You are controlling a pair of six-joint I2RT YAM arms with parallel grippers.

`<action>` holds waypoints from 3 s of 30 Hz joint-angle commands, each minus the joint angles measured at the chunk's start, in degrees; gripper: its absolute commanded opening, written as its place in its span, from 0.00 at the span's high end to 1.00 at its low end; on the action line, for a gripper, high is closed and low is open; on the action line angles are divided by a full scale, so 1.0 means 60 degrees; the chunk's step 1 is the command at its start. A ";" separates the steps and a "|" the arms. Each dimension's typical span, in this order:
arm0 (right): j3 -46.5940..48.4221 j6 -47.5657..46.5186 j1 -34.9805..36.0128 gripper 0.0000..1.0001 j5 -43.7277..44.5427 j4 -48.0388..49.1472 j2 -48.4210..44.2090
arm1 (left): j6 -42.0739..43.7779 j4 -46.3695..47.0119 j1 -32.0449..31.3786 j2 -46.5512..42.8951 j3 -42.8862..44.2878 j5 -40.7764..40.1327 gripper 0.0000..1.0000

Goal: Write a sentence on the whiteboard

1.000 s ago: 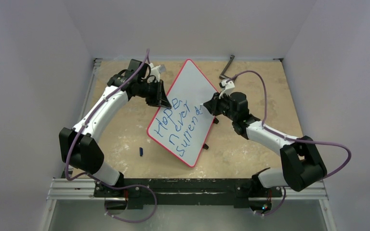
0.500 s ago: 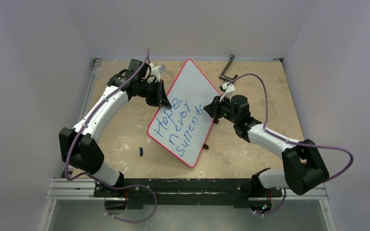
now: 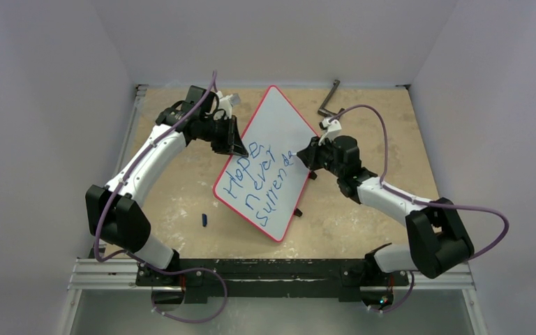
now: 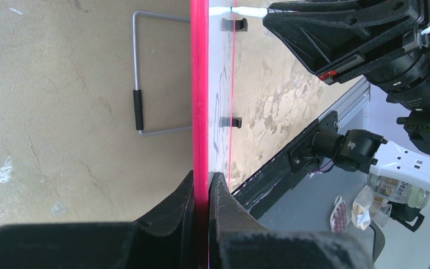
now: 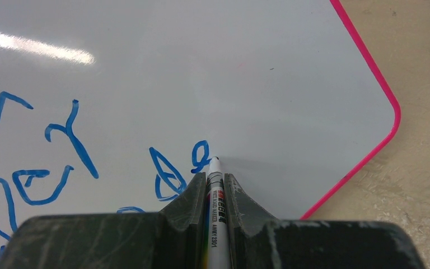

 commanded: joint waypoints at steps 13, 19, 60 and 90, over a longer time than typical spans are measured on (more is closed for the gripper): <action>0.0995 -0.0053 0.0078 1.00 0.0129 -0.0774 0.0489 | 0.1129 -0.0219 -0.0261 0.0162 0.0116 -0.1366 1.00; 0.0907 -0.0046 0.0079 1.00 0.0250 -0.1142 -0.0327 | 0.1130 -0.0226 -0.0265 0.0126 0.0116 -0.1388 1.00; 0.1172 -0.0074 0.0019 1.00 0.0325 -0.0853 0.0567 | 0.1203 -0.0289 -0.0483 0.0077 0.0090 -0.1657 1.00; 0.1608 -0.0015 -0.0050 1.00 0.0217 -0.1125 0.0452 | 0.1234 -0.0322 -0.0587 0.0035 0.0086 -0.1802 1.00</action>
